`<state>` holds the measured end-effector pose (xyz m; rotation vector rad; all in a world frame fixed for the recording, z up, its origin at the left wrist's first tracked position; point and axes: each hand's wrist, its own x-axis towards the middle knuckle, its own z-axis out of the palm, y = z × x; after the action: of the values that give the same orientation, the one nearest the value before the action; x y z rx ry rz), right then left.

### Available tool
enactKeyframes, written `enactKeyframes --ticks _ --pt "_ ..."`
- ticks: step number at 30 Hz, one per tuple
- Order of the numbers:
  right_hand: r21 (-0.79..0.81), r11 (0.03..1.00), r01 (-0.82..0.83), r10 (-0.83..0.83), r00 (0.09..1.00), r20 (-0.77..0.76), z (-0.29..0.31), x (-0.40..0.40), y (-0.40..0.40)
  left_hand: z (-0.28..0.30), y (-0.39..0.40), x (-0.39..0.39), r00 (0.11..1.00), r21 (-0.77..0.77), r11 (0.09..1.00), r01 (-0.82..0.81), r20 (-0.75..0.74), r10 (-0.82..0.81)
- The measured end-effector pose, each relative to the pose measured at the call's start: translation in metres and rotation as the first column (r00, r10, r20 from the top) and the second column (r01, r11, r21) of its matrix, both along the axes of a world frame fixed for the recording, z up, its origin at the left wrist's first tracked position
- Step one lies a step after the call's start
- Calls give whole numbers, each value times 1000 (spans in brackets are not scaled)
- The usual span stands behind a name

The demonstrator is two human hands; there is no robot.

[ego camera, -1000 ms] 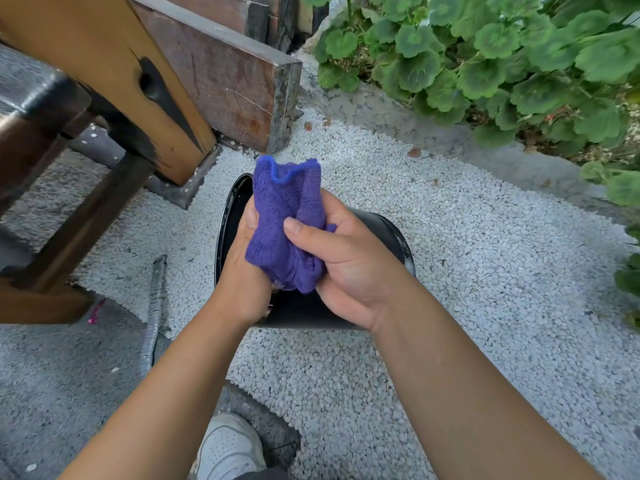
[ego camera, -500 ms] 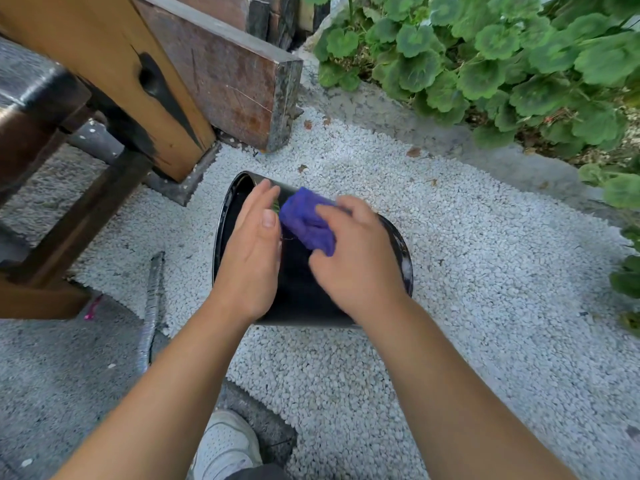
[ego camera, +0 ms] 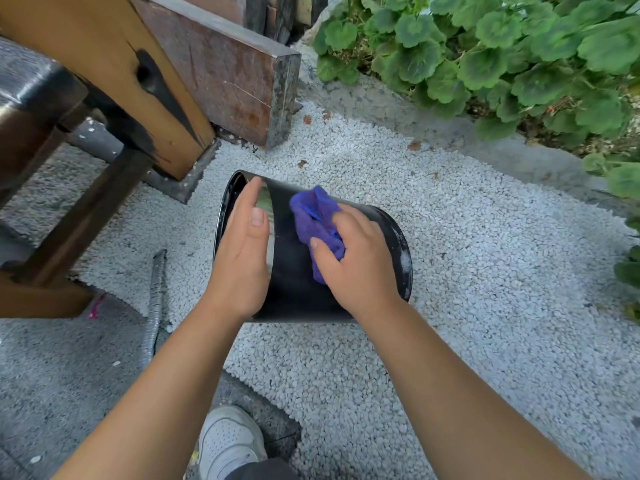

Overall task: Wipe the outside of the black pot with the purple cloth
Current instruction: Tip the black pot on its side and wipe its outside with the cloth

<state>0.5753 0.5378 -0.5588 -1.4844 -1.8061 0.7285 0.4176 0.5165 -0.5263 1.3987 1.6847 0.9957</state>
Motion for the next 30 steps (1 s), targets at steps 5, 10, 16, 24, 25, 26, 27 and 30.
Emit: enactKeyframes --ticks 5,10,16,24,25,26,27,30 --pt "-269 909 317 -300 948 101 -8 23 4 2 -4 1 994 20 999 36 101 -38" --pt "-6 963 269 -268 957 -112 35 -29 -18 3 2 16 979 96 994 52 192 -70" --pt "45 975 220 -222 974 47 19 -31 -23 0 4 8 975 48 999 -1 220 -9" --pt "-90 878 471 -460 880 116 -39 17 -34 0 -3 7 998 29 1000 2 -71 0" --pt "-87 874 478 -468 876 113 -43 19 -34 1 -4 6 996 27 1000 -1 -92 3" --pt "-95 865 492 -484 869 100 -47 21 -34 1 -4 6 994 31 999 -12 -105 15" --pt "-128 853 505 -500 863 72 -51 24 -34 1 -5 5 993 44 999 -28 -110 32" --pt "-266 815 514 -541 840 -34 -59 32 -34 1 -9 4 982 139 987 -80 -159 102"
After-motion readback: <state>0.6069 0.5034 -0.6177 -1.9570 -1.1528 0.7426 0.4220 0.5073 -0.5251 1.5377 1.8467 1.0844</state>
